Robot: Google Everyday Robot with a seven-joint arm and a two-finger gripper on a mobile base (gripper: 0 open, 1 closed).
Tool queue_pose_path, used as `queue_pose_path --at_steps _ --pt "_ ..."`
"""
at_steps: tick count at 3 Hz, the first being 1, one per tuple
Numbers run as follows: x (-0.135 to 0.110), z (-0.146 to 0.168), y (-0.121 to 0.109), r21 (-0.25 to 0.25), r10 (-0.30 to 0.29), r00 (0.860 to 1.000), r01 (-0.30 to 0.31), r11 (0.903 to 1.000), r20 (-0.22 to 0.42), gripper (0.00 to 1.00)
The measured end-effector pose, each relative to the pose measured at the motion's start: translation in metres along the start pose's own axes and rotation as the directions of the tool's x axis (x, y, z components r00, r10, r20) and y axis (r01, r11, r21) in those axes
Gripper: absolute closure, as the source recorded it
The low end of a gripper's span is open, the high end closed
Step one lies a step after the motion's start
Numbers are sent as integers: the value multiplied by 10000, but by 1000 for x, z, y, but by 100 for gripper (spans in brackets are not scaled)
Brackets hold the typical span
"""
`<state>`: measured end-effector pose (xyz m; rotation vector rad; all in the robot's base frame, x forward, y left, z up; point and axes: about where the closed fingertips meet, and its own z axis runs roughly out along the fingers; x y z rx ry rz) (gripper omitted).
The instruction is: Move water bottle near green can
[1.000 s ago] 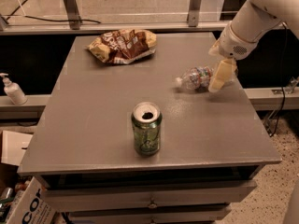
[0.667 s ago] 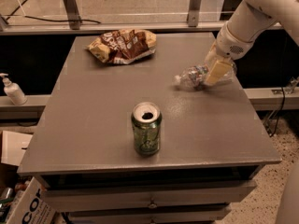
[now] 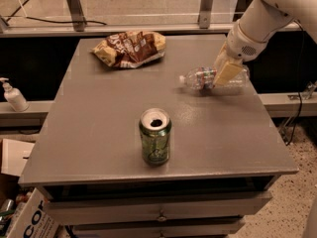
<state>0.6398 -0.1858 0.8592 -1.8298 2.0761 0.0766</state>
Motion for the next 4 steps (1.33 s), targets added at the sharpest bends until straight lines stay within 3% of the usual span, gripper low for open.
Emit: queue_pose_path --at_steps 1,4 --pt "-9 -7 19 -36 -5 9998 6 10000 191 100" --pt "-26 -40 105 -478 38 9951 9 9989 990 100"
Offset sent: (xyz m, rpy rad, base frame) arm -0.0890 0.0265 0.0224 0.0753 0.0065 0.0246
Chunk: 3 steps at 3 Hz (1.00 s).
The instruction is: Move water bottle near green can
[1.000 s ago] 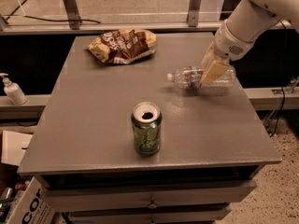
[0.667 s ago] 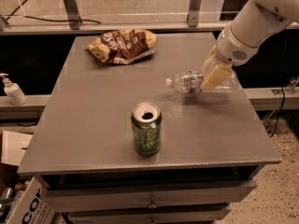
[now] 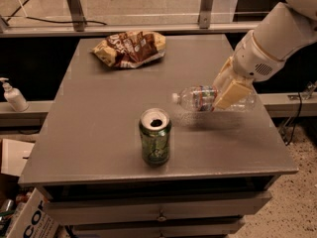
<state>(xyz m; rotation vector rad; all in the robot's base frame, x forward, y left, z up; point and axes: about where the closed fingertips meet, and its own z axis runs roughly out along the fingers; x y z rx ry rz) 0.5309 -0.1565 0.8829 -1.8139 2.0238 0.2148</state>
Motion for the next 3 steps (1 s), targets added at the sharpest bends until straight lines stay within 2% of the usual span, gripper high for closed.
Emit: queue_pose_path --at_steps 2,3 --pt "-18 -3 42 -366 24 9985 -4 9993 548 100" --pt "-20 11 41 -412 61 9992 -45 9991 396 100"
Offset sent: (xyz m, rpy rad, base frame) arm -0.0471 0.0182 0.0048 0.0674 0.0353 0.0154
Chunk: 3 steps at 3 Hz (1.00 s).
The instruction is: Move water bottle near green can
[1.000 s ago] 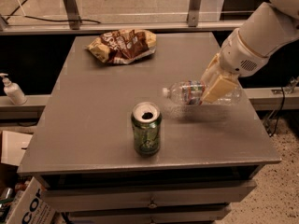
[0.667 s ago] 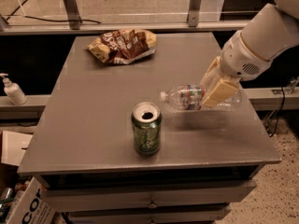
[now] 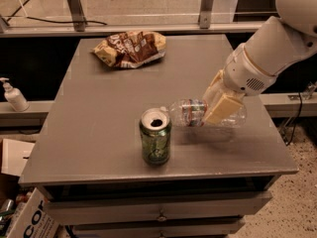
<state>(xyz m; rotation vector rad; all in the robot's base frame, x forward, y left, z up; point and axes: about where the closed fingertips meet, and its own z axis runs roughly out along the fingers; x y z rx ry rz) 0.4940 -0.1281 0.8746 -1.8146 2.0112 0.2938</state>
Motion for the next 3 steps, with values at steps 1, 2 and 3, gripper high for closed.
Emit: queue_pose_path --at_steps 1,2,3 --pt "-1 11 -4 -41 20 9999 -21 10000 -172 100" --pt "2 20 -3 -123 174 9994 -178 9998 -310 100" --pt "2 23 6 -310 273 9990 -284 9991 -344 100"
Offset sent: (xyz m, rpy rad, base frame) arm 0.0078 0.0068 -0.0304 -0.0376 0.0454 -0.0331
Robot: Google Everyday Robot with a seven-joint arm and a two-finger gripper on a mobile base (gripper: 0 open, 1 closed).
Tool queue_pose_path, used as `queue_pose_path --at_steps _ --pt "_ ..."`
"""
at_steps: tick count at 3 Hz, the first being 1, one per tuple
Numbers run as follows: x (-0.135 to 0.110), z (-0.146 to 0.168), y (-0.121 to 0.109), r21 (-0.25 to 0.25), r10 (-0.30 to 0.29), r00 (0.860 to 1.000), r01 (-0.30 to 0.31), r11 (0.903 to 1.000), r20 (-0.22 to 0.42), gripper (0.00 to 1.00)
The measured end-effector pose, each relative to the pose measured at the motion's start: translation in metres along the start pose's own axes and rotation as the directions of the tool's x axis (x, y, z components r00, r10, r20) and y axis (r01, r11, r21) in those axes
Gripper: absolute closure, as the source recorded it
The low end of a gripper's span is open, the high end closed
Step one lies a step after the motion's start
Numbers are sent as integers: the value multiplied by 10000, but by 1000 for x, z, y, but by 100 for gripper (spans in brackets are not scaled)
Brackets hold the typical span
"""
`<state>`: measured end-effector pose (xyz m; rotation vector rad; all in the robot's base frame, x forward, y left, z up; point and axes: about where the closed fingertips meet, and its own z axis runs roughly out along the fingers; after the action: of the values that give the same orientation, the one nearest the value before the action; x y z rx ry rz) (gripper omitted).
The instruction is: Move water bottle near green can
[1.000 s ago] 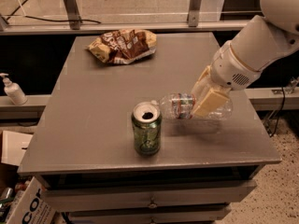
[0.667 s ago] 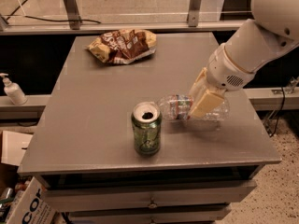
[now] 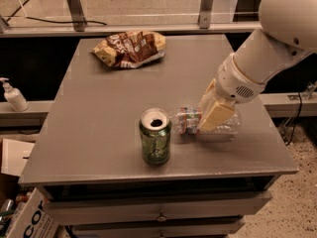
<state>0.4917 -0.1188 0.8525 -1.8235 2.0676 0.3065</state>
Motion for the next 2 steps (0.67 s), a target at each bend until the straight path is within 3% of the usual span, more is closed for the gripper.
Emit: queue_pose_path --at_steps 2 --pt "-1 0 12 -263 15 10000 -15 9997 5 95"
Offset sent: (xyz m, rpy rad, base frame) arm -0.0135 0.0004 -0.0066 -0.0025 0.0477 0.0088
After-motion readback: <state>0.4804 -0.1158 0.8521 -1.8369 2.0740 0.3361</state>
